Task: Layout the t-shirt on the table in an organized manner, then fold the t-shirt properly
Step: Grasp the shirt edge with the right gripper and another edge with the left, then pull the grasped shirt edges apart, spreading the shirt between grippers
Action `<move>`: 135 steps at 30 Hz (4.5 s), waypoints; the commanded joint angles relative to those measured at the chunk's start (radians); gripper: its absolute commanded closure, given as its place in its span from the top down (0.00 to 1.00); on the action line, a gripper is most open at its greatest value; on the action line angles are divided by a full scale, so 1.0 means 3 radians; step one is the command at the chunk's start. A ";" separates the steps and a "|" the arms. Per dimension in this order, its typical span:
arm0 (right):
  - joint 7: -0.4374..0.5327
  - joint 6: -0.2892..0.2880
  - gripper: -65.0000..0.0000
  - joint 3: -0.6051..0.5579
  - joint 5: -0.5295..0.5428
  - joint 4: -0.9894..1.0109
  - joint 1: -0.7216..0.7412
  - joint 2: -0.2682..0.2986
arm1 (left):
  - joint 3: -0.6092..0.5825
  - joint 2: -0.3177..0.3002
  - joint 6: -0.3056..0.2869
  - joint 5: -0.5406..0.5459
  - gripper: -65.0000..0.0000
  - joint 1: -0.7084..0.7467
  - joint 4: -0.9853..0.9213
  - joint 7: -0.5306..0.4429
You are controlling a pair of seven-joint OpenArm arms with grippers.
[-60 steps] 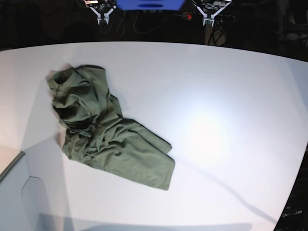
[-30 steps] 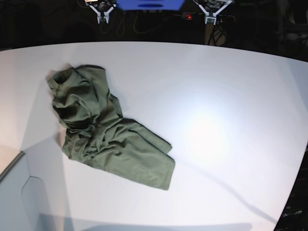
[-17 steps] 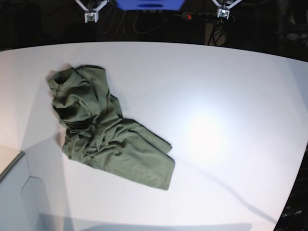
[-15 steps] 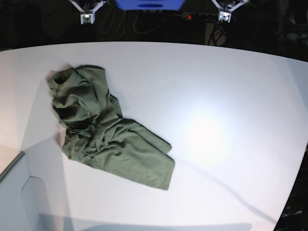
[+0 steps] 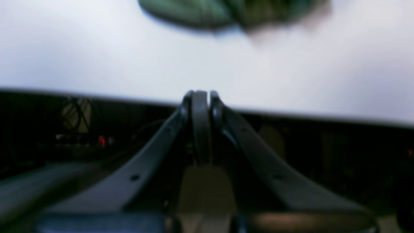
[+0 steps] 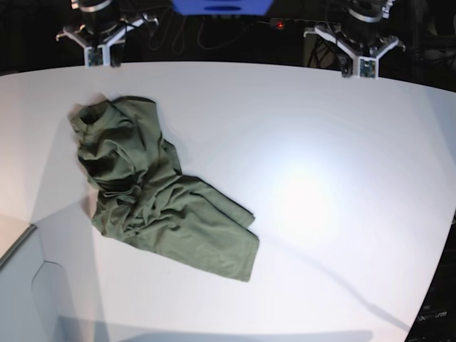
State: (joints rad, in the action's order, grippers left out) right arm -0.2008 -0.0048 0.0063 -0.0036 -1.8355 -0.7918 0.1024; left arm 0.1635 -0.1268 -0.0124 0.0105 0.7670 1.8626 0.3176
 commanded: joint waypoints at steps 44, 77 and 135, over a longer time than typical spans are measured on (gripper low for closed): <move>-0.0719 -0.0007 0.51 -0.0013 -0.0006 -0.0492 0.0698 -0.0012 | -0.1110 0.0579 0.0023 0.1241 0.80 -0.3771 -0.3582 -0.0437; -0.0929 -0.0007 0.51 -0.0024 -0.0006 -0.0497 0.0836 -0.0012 | -0.1084 0.0103 0.0054 0.1246 0.00 -0.2917 -0.2411 -0.0683; -0.0315 -0.0007 0.00 -0.0888 0.0004 0.2597 0.4416 -0.0134 | 0.0654 -0.0398 0.0023 0.1210 0.00 -0.1444 -0.1311 -0.0678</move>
State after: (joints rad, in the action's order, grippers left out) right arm -0.3130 -0.0048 -0.2626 0.0010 -1.0306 0.5037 0.0631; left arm 0.3519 -0.2352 -0.0074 0.3752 0.3340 1.4536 0.1337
